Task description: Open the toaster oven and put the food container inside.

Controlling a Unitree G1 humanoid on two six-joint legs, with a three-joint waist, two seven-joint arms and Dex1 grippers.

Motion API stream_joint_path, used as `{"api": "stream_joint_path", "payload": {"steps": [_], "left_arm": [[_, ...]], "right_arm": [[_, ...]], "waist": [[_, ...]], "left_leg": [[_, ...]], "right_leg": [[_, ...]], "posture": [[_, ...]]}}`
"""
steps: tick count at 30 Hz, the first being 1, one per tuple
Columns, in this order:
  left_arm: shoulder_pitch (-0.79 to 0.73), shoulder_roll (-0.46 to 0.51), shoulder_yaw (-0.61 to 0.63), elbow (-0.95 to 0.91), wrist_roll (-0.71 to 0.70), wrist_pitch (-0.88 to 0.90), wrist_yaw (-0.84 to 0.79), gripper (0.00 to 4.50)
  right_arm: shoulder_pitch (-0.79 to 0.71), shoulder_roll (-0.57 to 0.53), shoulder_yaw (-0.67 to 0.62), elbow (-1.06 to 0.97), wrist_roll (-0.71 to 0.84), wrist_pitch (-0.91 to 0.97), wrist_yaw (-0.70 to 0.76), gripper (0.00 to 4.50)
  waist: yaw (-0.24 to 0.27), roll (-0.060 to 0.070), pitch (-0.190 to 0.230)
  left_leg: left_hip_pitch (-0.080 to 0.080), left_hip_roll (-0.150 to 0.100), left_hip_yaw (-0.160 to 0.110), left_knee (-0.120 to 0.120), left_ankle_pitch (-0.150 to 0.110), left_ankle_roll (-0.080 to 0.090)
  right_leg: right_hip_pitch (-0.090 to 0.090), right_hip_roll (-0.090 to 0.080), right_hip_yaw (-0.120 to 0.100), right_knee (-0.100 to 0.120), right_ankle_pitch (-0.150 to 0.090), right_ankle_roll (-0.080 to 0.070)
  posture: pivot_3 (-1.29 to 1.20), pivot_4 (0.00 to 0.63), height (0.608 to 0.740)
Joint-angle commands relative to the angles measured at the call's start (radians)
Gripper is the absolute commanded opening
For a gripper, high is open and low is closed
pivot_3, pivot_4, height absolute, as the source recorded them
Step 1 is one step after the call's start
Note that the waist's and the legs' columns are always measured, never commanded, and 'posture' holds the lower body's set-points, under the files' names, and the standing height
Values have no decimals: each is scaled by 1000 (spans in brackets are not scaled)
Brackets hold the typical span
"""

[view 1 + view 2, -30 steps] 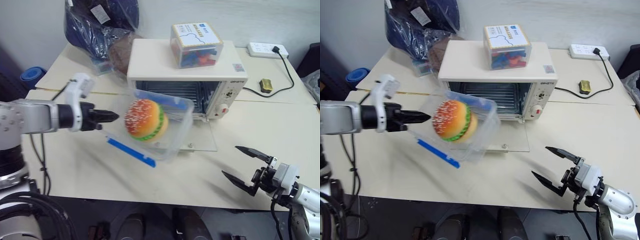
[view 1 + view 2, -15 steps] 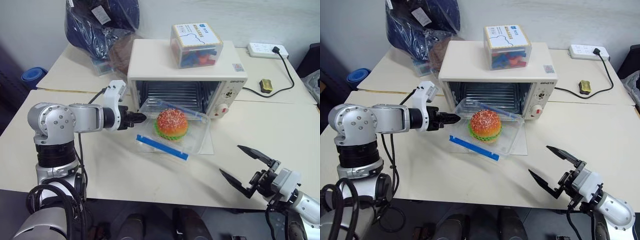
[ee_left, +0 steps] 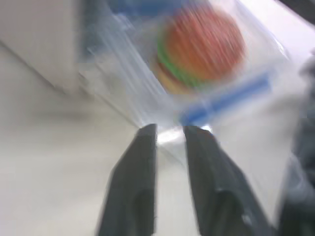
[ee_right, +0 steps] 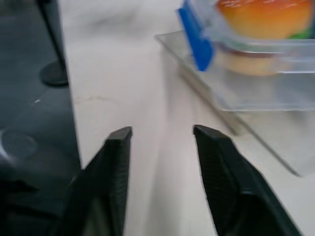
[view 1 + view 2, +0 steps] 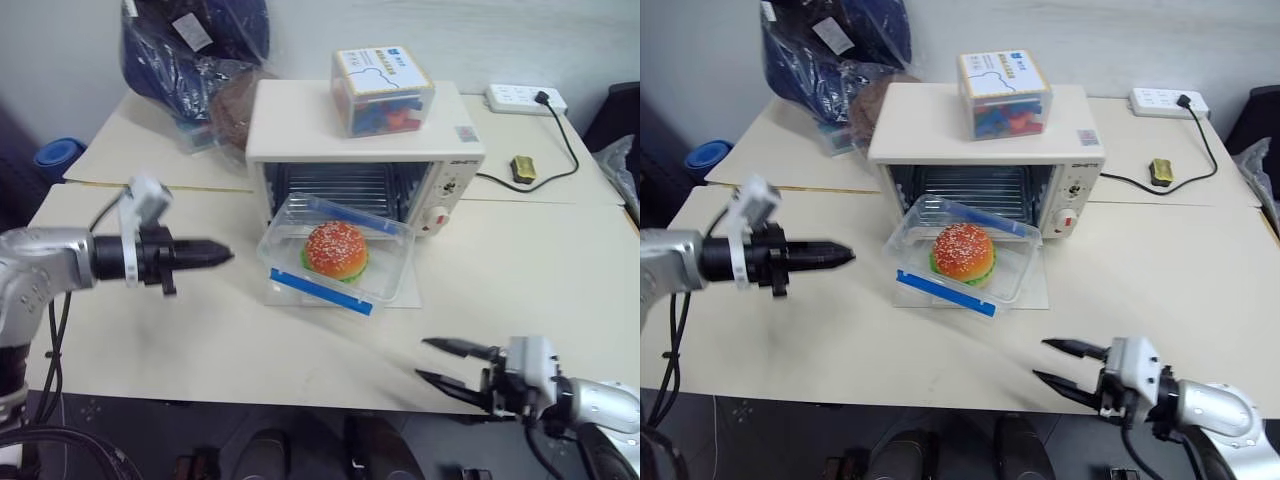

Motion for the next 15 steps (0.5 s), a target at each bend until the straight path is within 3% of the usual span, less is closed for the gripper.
{"api": "stream_joint_path", "payload": {"steps": [1,3,10,15], "left_arm": [[56,-75,-59,-53,95,-240,-66,0],[64,-183,-88,-39,132,-321,-12,0],[19,-425,-154,4,243,-383,176,0],[-35,-578,-116,79,261,-381,337,0]], "right_arm": [[-101,35,77,-28,-66,56,-67,682],[-181,71,121,-5,-112,87,-117,24],[-439,165,137,136,-193,146,-238,24],[-602,208,140,287,-243,106,-258,24]], "waist": [[11,0,0],[19,0,0],[24,-1,0],[12,-1,0]], "left_leg": [[-1,0,0,0,-3,5],[-1,0,-1,1,-4,7],[-8,-1,-2,5,-4,7],[-7,-1,-2,7,-4,7]], "right_leg": [[0,0,0,0,0,0],[0,-1,0,-1,0,0],[-3,-1,-2,-3,2,3],[-4,0,-2,-1,2,3]], "posture": [[0,150,740],[0,150,740],[0,150,740],[0,150,740]]}}
